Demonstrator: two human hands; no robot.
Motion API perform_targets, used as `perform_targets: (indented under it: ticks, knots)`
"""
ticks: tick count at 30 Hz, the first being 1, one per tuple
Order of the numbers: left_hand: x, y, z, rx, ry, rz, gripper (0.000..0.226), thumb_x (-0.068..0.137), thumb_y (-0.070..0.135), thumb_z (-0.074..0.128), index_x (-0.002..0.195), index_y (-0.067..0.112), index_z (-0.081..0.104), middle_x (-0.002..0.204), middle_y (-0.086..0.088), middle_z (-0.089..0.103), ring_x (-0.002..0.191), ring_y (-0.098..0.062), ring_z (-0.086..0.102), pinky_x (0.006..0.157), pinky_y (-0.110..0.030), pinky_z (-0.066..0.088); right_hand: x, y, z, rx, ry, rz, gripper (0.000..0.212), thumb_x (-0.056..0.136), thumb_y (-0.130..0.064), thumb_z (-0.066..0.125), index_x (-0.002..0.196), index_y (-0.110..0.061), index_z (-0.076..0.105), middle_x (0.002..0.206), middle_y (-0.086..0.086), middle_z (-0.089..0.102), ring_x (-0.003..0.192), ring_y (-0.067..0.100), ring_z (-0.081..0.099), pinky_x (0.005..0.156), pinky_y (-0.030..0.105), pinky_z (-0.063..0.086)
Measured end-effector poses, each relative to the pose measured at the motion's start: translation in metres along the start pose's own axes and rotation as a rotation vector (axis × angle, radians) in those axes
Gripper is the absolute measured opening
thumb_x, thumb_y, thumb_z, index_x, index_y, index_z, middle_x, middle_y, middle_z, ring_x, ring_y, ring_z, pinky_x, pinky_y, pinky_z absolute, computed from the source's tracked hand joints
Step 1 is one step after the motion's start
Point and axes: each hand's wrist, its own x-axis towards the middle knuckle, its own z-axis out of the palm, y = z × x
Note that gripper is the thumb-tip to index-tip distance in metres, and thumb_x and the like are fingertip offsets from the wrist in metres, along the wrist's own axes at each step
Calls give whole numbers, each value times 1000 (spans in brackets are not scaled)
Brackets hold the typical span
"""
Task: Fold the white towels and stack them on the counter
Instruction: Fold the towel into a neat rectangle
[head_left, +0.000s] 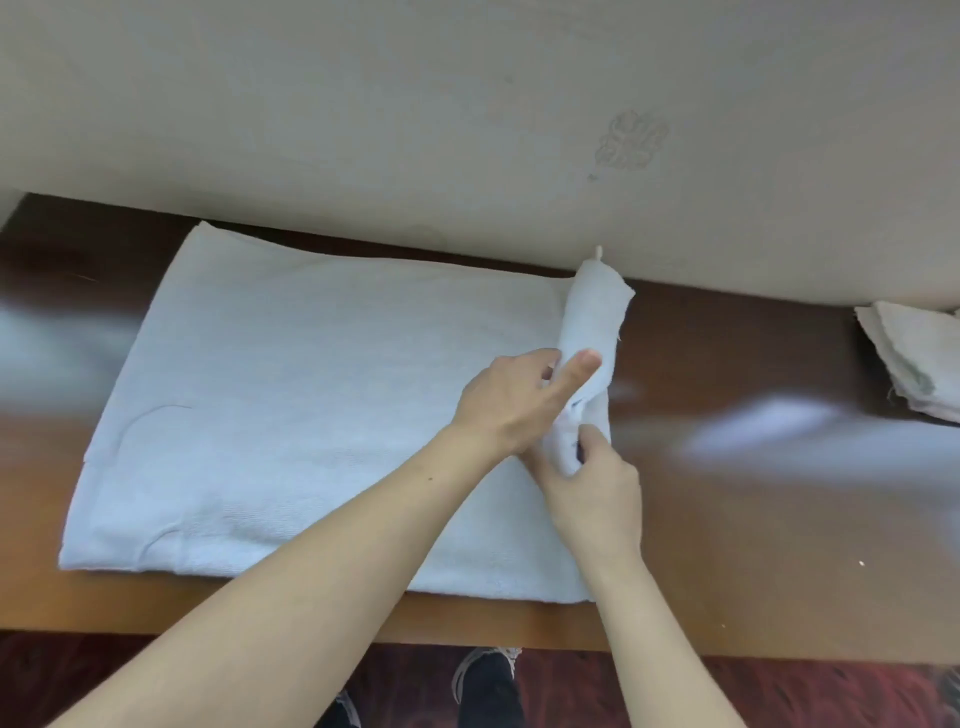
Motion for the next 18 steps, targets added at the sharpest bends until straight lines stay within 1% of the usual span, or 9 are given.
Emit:
perform_targets:
  ticks: [1, 3, 5, 7, 10, 11, 13, 15, 18]
  knots:
    - [7, 4, 6, 64, 26, -36, 80, 69, 93, 11, 74, 23, 48, 70, 5, 55, 75, -22, 57, 61, -35, 36, -1, -1, 2, -38, -16, -8, 49, 78, -64, 68, 77, -21, 44, 63, -5, 55, 59, 19, 51, 55, 35, 37]
    - [19, 8, 18, 177, 53, -106, 82, 70, 96, 15, 81, 23, 51, 74, 6, 59, 74, -20, 58, 60, -36, 38, -4, 0, 7, -124, -28, -48, 45, 81, -62, 64, 87, -23, 44, 67, -9, 54, 62, 22, 49, 60, 36, 36]
    - [28, 12, 27, 251, 78, -154, 83, 68, 98, 22, 93, 25, 54, 79, 9, 59, 76, -19, 57, 61, -35, 38, -6, 1, 10, -142, -26, -89, 43, 85, -59, 62, 102, -21, 51, 80, -6, 64, 72, 22, 56, 65, 35, 41]
    - [34, 14, 33, 249, 104, -211, 83, 65, 98, 33, 97, 25, 53, 81, 11, 57, 74, -16, 55, 59, -33, 36, -6, 4, 11, -133, -47, -118, 45, 86, -57, 62, 112, -22, 53, 90, -8, 67, 79, 17, 61, 68, 30, 45]
    - [40, 8, 37, 228, 127, -302, 83, 65, 95, 46, 101, 20, 46, 81, 9, 54, 72, -15, 53, 60, -33, 37, -8, 17, 12, -281, -42, -203, 50, 84, -65, 60, 108, -22, 54, 83, -9, 62, 74, 13, 60, 62, 28, 42]
    - [42, 4, 38, 226, 139, -316, 83, 66, 94, 47, 103, 20, 44, 81, 9, 54, 73, -16, 55, 61, -34, 39, -9, 24, 13, -366, 15, -267, 52, 81, -67, 62, 104, -21, 56, 76, -9, 60, 66, 13, 57, 56, 26, 38]
    - [44, -4, 39, 213, 166, -313, 82, 66, 92, 51, 104, 20, 45, 83, 8, 56, 78, -19, 59, 64, -35, 43, -10, 37, 12, -462, 142, -357, 52, 71, -67, 71, 91, -20, 59, 58, -9, 54, 47, 11, 43, 46, 21, 28]
    - [47, -7, 41, 198, 186, -303, 81, 65, 92, 52, 103, 21, 45, 83, 10, 57, 79, -19, 59, 65, -35, 44, -11, 39, 11, -498, 182, -371, 52, 66, -66, 75, 84, -20, 58, 49, -9, 49, 40, 11, 36, 43, 19, 23]
    - [50, -1, 44, 172, 202, -325, 84, 64, 94, 49, 104, 20, 43, 83, 9, 55, 80, -20, 58, 66, -36, 42, -15, 34, 17, -473, 102, -398, 50, 75, -70, 60, 89, -22, 56, 51, -10, 50, 39, 12, 42, 39, 18, 14]
